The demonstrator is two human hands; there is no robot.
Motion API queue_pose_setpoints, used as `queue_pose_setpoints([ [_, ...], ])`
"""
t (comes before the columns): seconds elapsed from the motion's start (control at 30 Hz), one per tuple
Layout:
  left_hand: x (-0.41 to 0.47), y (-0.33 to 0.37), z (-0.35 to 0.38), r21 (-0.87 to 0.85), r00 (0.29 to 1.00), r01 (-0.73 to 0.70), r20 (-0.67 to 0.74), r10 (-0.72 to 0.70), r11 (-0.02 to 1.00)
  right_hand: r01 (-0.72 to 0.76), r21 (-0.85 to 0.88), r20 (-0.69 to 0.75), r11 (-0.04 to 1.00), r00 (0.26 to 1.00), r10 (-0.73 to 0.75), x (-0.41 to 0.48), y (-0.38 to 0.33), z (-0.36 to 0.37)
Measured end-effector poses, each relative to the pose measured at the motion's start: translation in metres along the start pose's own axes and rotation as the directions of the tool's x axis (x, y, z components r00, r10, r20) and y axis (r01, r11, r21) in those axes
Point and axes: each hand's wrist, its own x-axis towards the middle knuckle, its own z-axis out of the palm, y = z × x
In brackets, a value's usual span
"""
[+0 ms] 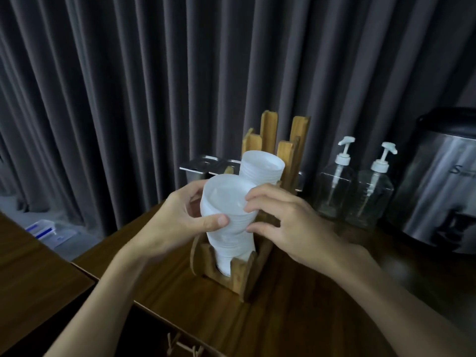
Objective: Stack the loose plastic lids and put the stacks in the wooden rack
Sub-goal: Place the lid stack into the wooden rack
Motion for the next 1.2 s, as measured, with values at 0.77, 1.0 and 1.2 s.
queue_pose_setpoints([
  [0.77,0.001,-0.059,-0.012,0.274,0.997,-0.042,0.074,0.022,0.961,-0.211,-0.148,0.088,0.966,0.97,0.225,-0.013,0.017,0.04],
  [1.0,0.0,-0.067,-0.007,0.253,0.995,-0.085,-0.019,0.093,0.964,-0.285,-0.04,0.116,0.958,0.951,0.288,-0.012,0.017,0.045],
  [1.2,-0.005,-0.073,-0.002,0.187,0.996,-0.083,-0.02,0.088,0.979,-0.315,0.032,0.088,0.949,0.946,0.311,-0.013,0.019,0.045],
])
